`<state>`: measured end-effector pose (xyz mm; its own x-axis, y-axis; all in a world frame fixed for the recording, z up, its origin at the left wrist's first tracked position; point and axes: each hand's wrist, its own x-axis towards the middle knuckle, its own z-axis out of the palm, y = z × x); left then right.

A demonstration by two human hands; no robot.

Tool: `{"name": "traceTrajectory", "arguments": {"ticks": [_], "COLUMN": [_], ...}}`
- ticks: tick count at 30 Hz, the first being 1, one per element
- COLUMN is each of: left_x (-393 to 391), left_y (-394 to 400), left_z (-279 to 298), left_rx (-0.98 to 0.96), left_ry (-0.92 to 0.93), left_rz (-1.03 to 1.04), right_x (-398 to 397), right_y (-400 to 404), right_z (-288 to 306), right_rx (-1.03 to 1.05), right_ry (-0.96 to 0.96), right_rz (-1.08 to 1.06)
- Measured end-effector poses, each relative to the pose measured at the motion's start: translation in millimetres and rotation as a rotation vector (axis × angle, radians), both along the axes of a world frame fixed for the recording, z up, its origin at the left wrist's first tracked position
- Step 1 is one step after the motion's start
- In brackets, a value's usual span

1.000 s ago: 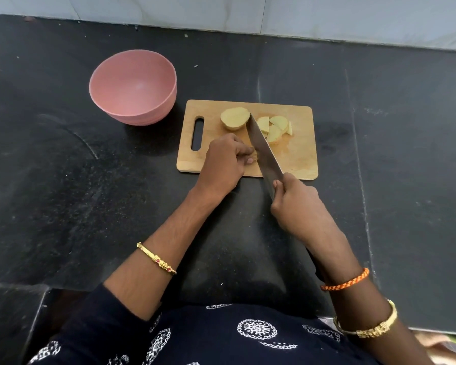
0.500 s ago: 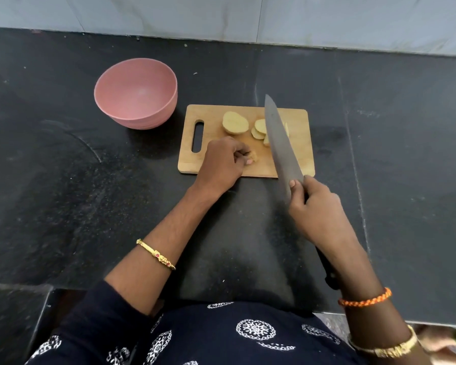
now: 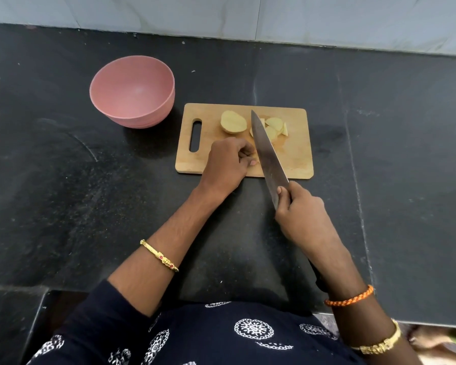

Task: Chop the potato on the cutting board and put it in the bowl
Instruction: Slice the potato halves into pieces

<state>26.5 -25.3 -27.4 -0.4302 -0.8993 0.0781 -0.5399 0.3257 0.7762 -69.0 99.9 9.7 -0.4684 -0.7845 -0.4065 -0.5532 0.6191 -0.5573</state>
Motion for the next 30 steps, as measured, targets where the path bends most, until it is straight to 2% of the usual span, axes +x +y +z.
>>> {"name": "traceTrajectory", "arguments": {"ticks": [7, 24, 30], "left_x": [-0.3, -1.3, 0.0], "left_y": [-0.6, 4.1, 2.7], "left_z": [0.7, 3.6, 3.1], "left_rx": [0.058, 0.069, 0.066], "left_ry": [0.075, 0.074, 0.015], "left_rz": [0.048, 0.105, 0.119], "right_x": [-6.1, 3.9, -6.0], "right_y": [3.5, 8.8, 16.8], "right_z": [3.4, 0.3, 10.8], "right_rx": [0.004, 0.099, -0.078], "right_ry": [0.025, 0.054, 0.056], "right_rz": [0.046, 0.073, 0.015]}}
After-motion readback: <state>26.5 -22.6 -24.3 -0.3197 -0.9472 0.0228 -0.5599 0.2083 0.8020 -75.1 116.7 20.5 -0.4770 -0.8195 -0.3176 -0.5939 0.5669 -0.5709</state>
